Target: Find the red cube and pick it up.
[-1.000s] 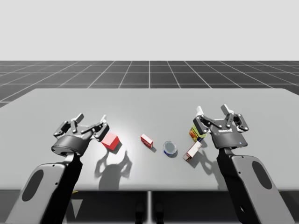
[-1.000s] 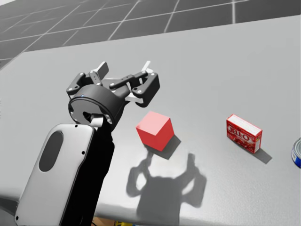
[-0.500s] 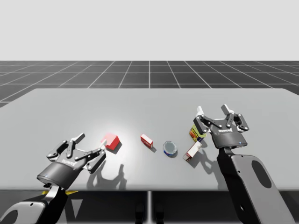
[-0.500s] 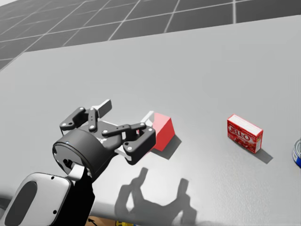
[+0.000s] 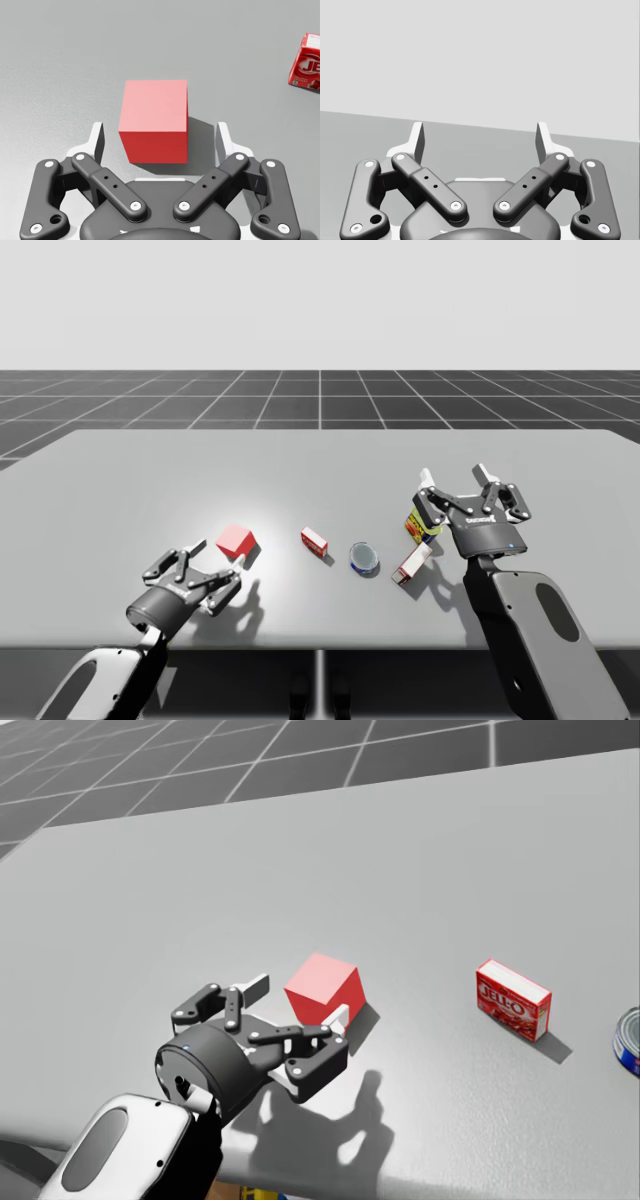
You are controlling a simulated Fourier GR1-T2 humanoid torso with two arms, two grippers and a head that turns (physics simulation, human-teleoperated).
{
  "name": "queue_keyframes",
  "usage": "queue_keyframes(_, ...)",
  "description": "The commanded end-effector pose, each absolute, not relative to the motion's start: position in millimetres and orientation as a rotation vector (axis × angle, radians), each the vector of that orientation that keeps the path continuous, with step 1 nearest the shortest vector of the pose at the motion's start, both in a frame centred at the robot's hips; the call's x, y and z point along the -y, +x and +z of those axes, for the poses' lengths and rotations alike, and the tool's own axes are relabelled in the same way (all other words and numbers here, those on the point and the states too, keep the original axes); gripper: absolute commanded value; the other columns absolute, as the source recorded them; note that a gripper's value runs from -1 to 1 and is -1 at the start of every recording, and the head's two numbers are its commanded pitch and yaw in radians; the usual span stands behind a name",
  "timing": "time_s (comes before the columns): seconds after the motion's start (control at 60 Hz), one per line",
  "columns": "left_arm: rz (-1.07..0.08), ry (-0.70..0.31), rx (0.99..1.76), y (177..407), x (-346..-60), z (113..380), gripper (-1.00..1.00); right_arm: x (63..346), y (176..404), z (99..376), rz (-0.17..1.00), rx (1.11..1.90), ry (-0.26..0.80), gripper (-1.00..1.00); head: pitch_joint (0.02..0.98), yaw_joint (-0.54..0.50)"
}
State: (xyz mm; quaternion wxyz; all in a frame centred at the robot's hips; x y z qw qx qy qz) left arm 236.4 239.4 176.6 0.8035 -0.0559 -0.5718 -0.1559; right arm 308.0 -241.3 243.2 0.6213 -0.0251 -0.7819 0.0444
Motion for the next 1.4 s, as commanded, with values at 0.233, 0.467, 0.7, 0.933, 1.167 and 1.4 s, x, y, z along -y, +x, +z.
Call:
queue_keyframes(0.233, -0.293, -0.145, 1.153, 275.7, -234.0, 156.8, -1.0, 241.9, 308.0, 243.6, 0.106, 1.802, -0.063, -1.0, 0.787, 0.34)
queue_keyframes(0.467, -0.266, -0.173, 1.108, 288.6, -233.9, 146.0, -1.0, 243.1, 307.8, 245.2, 0.102, 1.808, -0.065, -1.0, 0.775, 0.33)
queue_keyframes(0.7, -0.324, -0.173, 1.074, 280.9, -231.5, 136.2, 1.0, 244.5, 307.5, 246.7, 0.097, 1.814, -0.067, -1.0, 0.741, 0.33)
queue_keyframes(0.933, -0.357, -0.172, 1.076, 276.6, -228.7, 135.4, 1.0, 244.8, 307.5, 245.9, 0.097, 1.812, -0.069, -1.0, 0.595, 0.33)
queue_keyframes(1.167, -0.378, -0.175, 1.083, 275.4, -225.8, 135.4, 1.0, 244.4, 307.3, 244.8, 0.098, 1.808, -0.071, -1.0, 0.443, 0.34)
queue_keyframes(1.4, -0.416, -0.169, 1.128, 269.8, -221.5, 159.5, 1.0, 244.8, 307.5, 244.9, 0.097, 1.807, -0.071, -1.0, 0.418, 0.34)
